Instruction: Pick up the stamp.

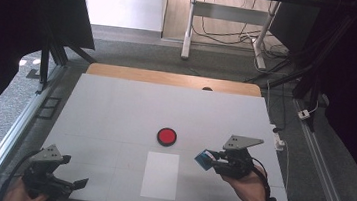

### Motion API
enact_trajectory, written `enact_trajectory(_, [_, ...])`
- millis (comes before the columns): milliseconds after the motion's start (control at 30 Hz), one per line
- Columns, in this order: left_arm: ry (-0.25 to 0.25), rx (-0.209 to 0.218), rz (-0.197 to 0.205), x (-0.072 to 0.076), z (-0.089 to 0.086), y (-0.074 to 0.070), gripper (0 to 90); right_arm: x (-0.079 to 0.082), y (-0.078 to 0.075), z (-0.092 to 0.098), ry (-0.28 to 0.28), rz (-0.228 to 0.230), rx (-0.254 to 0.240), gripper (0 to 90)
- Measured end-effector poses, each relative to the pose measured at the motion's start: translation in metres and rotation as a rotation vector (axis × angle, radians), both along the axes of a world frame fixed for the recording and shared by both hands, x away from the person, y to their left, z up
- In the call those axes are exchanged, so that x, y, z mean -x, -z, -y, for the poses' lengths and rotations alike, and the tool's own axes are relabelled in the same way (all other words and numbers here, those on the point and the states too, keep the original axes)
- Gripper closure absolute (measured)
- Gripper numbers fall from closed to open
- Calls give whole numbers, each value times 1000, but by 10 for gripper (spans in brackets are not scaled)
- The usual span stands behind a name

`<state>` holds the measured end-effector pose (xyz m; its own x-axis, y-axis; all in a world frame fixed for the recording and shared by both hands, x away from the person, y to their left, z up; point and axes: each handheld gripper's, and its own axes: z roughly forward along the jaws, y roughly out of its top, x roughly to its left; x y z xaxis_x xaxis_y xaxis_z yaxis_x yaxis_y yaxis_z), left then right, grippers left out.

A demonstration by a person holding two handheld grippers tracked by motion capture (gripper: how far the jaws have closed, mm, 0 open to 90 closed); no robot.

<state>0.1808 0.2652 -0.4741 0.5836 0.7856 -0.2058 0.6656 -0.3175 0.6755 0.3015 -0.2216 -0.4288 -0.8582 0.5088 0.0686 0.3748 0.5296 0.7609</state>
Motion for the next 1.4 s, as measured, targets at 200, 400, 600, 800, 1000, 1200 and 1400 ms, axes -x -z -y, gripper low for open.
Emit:
enact_trajectory(200, [-7, -6, 0, 0, -1, 1, 0, -4, -6, -14, -41, 10, -5, 704])
enact_trajectory(400, [-25, 8, 15, 1, -3, 1, 0, -8, -11, -27, -90, 12, -14, 704])
enact_trajectory(600, [-25, 6, 19, 2, -2, 1, 4, -11, -12, -39, -121, 10, -14, 704])
enact_trajectory(800, [-17, -8, 12, 1, -1, 1, 3, -14, -14, -48, -151, 9, -40, 704])
enact_trajectory(1000, [-13, -7, 8, 1, -1, 2, 4, -16, -15, -62, -191, 9, -41, 704])
enact_trajectory(1200, [-8, 0, 9, 1, -2, 2, 3, -18, -15, -72, -218, 6, -52, 704])
enact_trajectory(1400, [-4, 27, 4, 0, -5, 2, 0, -21, -17, -82, -247, 7, -59, 704])
